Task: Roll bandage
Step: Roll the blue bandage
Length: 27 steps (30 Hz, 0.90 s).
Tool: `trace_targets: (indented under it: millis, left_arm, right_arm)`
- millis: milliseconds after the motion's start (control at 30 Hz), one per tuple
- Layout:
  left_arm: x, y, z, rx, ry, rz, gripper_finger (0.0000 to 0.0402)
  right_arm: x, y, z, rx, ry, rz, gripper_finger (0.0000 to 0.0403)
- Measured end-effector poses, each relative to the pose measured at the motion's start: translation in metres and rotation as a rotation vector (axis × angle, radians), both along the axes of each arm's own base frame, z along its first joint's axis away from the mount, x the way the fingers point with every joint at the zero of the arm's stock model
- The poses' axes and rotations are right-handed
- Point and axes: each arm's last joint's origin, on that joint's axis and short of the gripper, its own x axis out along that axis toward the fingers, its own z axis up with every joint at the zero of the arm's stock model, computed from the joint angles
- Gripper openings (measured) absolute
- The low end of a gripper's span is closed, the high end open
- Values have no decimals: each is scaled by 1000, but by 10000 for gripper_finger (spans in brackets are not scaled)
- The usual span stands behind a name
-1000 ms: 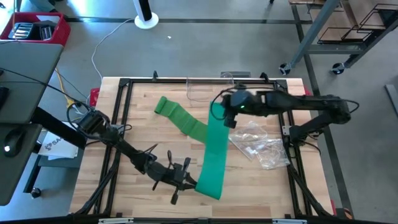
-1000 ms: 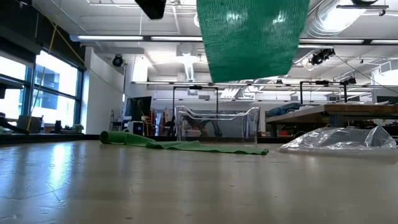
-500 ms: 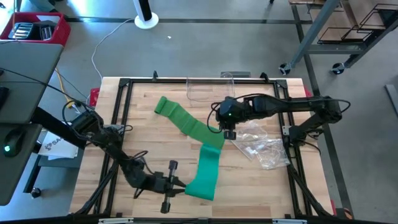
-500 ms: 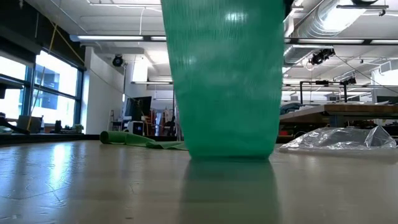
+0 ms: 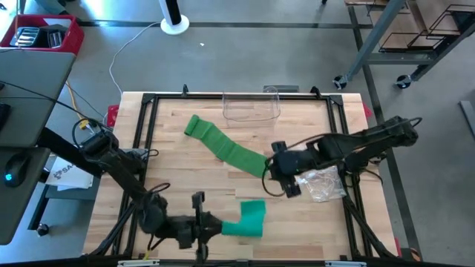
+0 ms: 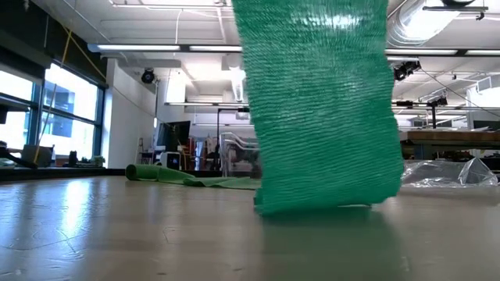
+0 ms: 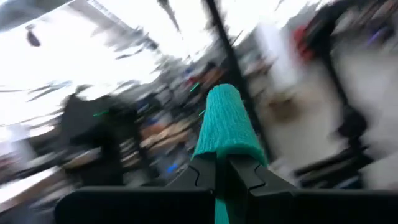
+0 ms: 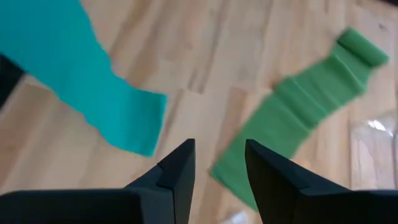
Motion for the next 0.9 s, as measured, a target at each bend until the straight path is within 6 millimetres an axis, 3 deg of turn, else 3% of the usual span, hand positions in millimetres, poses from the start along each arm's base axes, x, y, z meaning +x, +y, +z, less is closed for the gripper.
trace_targets:
  millis: [233, 500, 600, 733, 900]
  left_arm:
    - [0, 9, 38, 157, 151, 454, 0]
    - [-21, 42, 75, 206, 220, 614, 0]
    - [-26, 59, 68, 185, 226, 637, 0]
    - [-37, 85, 43, 122, 224, 664, 0]
    - [-55, 115, 0, 32, 211, 692, 0]
  right_arm:
    - [-8, 32, 3, 24, -45, 103, 133]
    - [-10, 45, 6, 23, -86, 164, 133]
    - [-10, 45, 6, 22, -92, 166, 133]
    - [-9, 46, 4, 14, -105, 217, 133]
    - [3, 46, -23, 136, -198, 373, 133]
